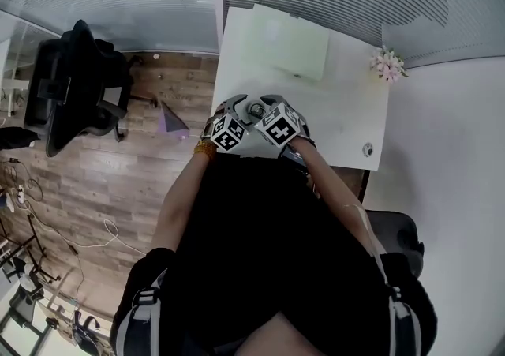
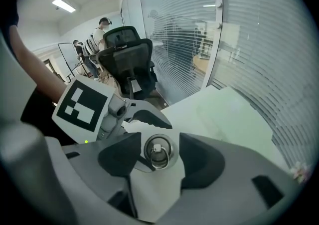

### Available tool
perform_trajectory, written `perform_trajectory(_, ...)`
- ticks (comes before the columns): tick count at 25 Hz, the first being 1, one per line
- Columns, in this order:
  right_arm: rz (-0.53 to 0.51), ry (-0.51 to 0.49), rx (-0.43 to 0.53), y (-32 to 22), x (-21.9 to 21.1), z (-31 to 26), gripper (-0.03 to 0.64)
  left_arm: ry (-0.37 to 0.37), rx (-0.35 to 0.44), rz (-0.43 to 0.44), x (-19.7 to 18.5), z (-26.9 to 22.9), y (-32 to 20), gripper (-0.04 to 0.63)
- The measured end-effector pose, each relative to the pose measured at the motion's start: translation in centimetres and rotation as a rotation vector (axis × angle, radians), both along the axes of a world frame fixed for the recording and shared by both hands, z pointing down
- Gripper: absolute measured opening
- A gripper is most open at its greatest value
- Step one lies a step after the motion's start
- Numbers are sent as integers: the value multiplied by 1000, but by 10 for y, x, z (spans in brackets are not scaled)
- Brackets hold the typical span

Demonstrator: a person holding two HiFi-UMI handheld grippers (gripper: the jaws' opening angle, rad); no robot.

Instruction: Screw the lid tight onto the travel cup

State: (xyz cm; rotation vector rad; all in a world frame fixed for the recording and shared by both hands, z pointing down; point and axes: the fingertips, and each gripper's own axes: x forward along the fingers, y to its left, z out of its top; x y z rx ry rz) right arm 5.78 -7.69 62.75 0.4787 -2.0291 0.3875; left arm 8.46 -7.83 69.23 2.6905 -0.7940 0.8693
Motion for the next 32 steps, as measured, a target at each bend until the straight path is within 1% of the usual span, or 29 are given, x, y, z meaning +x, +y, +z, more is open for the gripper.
perform_trajectory(4,-1,13,-52,2,-10,8,253,-8,-14,11,1,5,1,394)
perform_trajectory(8,24,34,-45,-1,-8,14,261,-56,-18,44,7,15,6,390)
perform_trajectory(11,34,49,-47,-2,-4,18,261,-79,-18,50,8,18,7,370)
perform_trajectory(13,30,61,-50,-2,-2,20,261,-77,-18,50,8,19,6,342)
perform_trajectory(15,24,68,-45,-2,-1,21,239,-70,-19,48,8,19,7,341)
perform_trajectory(17,3,76,-45,0,0,23,236,-65,-21,49,8,20,8,341)
perform_trajectory(19,-51,85,-34,2,-1,23,234,-67,-26,52,8,20,8,341)
perform_trajectory(23,-196,103,-11,5,-1,23,230,-71,-35,64,10,19,8,339)
perform_trajectory(26,-323,81,-4,10,-6,24,230,-66,-36,99,7,21,10,341)
perform_trajectory(29,-481,62,24,15,-9,24,229,-81,-44,191,4,23,11,341)
perform_trajectory(32,-632,76,35,19,-8,24,229,-105,-55,306,6,22,12,342)
